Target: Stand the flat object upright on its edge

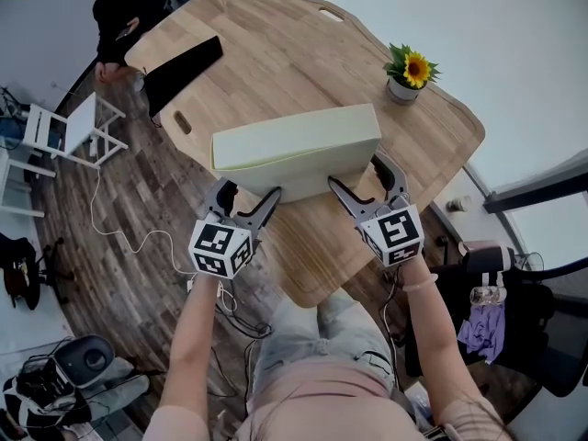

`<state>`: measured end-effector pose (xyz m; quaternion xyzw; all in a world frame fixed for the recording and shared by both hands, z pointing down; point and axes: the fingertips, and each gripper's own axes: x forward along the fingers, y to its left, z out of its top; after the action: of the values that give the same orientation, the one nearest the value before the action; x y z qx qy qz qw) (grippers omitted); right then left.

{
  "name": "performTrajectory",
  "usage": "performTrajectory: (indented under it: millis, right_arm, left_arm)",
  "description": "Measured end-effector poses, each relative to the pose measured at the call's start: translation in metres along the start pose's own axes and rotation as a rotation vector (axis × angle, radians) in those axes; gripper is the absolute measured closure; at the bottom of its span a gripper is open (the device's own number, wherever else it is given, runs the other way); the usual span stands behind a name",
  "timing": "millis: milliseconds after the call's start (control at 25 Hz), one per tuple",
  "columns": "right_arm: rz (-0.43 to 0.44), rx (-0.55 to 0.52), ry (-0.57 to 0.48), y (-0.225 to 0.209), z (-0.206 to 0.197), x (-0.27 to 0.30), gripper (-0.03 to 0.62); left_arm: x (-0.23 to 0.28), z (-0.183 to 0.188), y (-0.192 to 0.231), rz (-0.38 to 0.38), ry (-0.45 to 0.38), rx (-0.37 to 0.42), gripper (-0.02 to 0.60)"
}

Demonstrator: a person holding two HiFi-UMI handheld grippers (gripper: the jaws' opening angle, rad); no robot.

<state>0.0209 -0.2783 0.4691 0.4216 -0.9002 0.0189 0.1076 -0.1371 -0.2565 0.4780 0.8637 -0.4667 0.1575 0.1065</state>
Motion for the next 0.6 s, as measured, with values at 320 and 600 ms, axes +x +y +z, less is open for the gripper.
performTrajectory:
  millis: [320, 600]
  right_arm:
    - [0.021, -0.004, -0.004, -0.0009, 0.0019, -0.001, 0.235]
    - [0.031, 0.004, -0.013, 0.0, 0.0036, -0.0013, 0.235]
  left_arm:
    - [-0.0012, 0.0005, -0.0009, 0.021, 0.016, -0.013, 0.245]
    - [-0.0022, 0.0005, 0.0009, 0.031, 0.024, -0.035, 0.245]
